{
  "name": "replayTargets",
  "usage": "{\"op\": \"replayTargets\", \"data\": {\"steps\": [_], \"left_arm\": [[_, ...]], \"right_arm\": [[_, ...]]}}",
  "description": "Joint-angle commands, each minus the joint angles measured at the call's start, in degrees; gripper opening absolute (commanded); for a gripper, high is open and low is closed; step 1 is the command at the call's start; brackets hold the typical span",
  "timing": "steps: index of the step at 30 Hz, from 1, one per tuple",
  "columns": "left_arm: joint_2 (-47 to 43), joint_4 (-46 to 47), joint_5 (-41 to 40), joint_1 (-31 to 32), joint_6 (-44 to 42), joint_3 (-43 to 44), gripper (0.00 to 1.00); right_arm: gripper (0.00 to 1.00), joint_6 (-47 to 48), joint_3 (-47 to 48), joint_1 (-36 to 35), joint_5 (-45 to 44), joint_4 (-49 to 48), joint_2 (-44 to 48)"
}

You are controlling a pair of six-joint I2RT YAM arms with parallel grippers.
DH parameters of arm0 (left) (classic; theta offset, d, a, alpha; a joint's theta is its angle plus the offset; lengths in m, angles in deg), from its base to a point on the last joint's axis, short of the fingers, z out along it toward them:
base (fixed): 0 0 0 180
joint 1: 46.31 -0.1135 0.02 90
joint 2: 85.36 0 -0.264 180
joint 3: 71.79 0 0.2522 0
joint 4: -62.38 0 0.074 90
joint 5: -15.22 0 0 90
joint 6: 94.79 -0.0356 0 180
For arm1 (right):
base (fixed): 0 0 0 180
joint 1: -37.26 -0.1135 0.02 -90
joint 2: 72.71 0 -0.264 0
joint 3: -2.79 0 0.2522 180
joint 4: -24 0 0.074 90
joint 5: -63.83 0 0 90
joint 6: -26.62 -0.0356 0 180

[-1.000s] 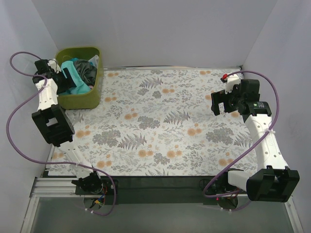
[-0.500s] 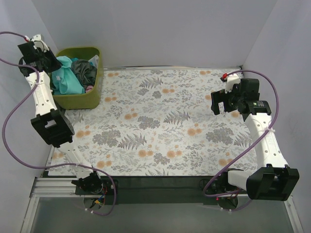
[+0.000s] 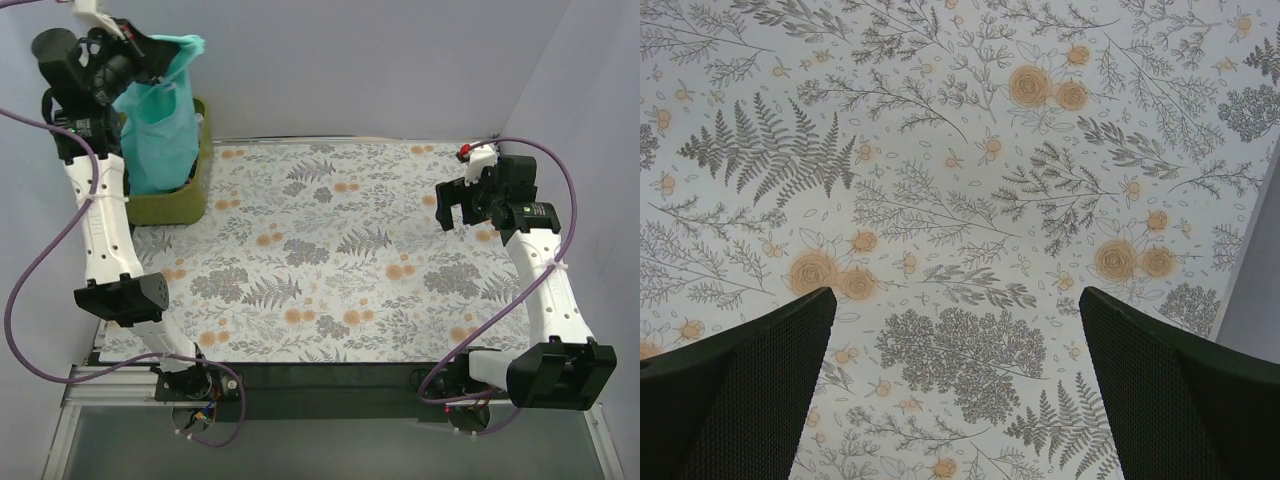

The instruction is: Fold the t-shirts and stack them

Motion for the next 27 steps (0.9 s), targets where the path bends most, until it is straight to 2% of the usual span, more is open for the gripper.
{"op": "replayTargets", "data": {"steps": [1, 3, 7, 10, 14, 15, 16, 21, 24, 25, 27], "left_arm": [[-2.0, 7.3, 5.0, 8.3, 5.2, 1.5, 0.00], [-1.6, 11.7, 6.9, 12.2, 8.6, 1.6, 0.00], [0.2, 13.2, 10.0, 19.2, 10.3, 2.2, 0.00], [-0.4, 13.1, 13.6, 22.1, 9.7, -3.4, 0.00], [-2.6, 12.1, 14.9, 23.5, 8.8, -15.1, 0.00], [-3.7, 12.0, 15.0, 23.5, 8.3, -21.6, 0.00], [-4.3, 11.3, 15.7, 23.5, 7.2, -24.3, 0.00], [-7.2, 6.6, 12.9, 23.5, -3.4, -44.9, 0.00], [-5.8, 0.9, 9.6, 23.5, -9.0, -49.6, 0.00], [-5.2, -0.6, 8.6, 23.4, -9.9, -51.5, 0.02], [-3.8, -3.8, 5.1, 23.0, -12.6, -53.6, 0.13]], "right_arm": [[0.98, -0.7, 2.9, 0.1, -0.9, -0.9, -0.2], [0.98, -0.7, 3.1, 0.1, -1.1, -0.7, -0.3], [0.98, -0.7, 3.1, 0.3, -1.6, -0.7, -0.3], [0.98, -0.6, 3.0, 0.4, -1.6, -0.7, -0.6], [0.98, -0.3, 2.8, 0.5, -1.1, -0.5, -1.0], [0.98, -0.1, 2.8, 0.5, -1.0, -0.5, -1.2], [0.98, 0.0, 2.7, 0.5, -0.8, -0.4, -1.3], [0.98, 1.0, 2.4, 0.5, 1.5, 0.2, -2.2], [0.98, 2.6, 2.1, 0.5, 4.4, 1.7, -2.7], [0.98, 2.8, 1.9, 0.5, 5.2, 2.1, -3.1], [0.98, 3.6, 0.5, 0.3, 7.8, 2.9, -4.1]]}}
